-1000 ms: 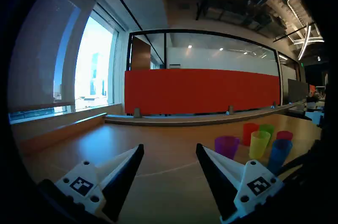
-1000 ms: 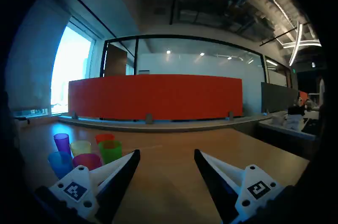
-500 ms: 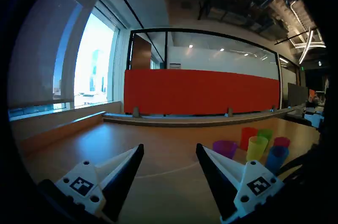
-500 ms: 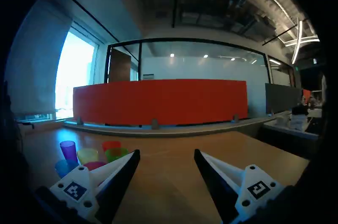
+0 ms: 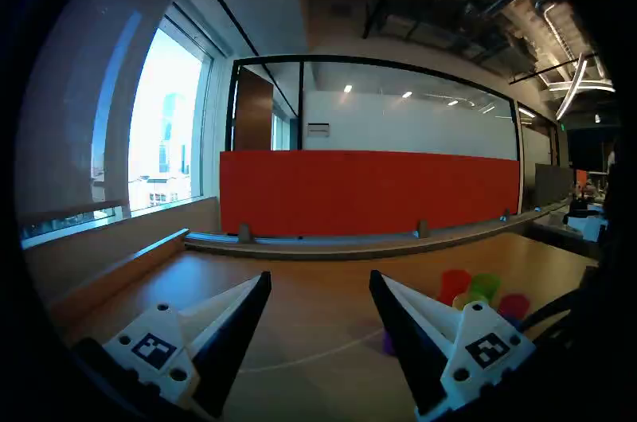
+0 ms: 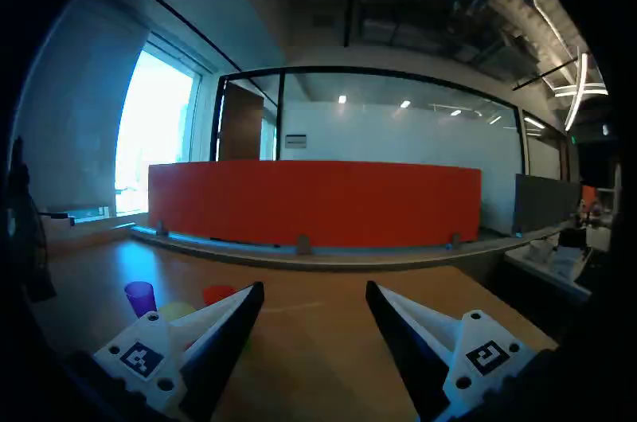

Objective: Pour water

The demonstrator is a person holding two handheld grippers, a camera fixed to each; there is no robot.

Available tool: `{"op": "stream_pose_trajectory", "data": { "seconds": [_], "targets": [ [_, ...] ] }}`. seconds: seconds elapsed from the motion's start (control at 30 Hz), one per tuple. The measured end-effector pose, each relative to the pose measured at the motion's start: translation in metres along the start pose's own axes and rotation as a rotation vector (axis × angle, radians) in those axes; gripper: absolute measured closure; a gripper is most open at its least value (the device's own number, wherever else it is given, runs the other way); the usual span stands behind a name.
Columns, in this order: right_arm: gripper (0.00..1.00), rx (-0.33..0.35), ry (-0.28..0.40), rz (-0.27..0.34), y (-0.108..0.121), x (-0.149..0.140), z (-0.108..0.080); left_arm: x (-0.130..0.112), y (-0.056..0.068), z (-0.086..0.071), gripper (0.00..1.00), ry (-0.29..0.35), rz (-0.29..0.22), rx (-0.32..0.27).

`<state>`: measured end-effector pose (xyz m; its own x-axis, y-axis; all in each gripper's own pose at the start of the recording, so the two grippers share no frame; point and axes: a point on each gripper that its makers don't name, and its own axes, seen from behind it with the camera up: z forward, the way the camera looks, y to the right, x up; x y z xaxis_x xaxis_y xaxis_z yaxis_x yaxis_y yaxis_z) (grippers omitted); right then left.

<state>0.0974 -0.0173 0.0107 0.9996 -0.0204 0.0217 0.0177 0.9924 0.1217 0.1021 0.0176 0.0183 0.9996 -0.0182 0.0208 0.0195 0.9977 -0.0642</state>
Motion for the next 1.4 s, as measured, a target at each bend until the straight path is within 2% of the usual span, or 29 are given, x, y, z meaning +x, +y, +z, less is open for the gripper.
{"op": "stream_pose_trajectory", "data": {
  "seconds": [0.27, 0.4, 0.5, 0.7, 0.9, 1.27, 1.4],
  "targets": [
    [0.01, 0.026, -0.005, 0.011, 0.001, 0.052, 0.006, 0.074, 0.025, 0.007, 0.08, 0.044, 0.002, -0.092],
    [0.01, 0.030, -0.001, 0.005, 0.003, 0.077, 0.009, 0.106, 0.028, 0.009, 0.08, 0.067, 0.011, -0.103],
    [0.01, 0.035, 0.002, -0.004, 0.003, 0.088, 0.010, 0.118, 0.028, 0.009, 0.08, 0.073, 0.015, -0.102],
    [0.01, 0.048, -0.020, -0.030, 0.002, 0.081, 0.011, 0.110, 0.030, 0.012, 0.08, 0.042, 0.009, -0.114],
    [0.01, 0.111, -0.023, -0.035, -0.006, 0.083, 0.011, 0.108, 0.036, 0.013, 0.08, 0.032, 0.022, -0.141],
    [0.01, 0.350, -0.013, -0.048, -0.049, 0.101, 0.000, 0.116, 0.080, 0.009, 0.08, 0.041, 0.016, -0.314],
    [0.01, 0.398, -0.020, -0.037, -0.056, 0.105, -0.001, 0.118, 0.094, 0.007, 0.08, 0.045, 0.017, -0.365]
  ]
}}
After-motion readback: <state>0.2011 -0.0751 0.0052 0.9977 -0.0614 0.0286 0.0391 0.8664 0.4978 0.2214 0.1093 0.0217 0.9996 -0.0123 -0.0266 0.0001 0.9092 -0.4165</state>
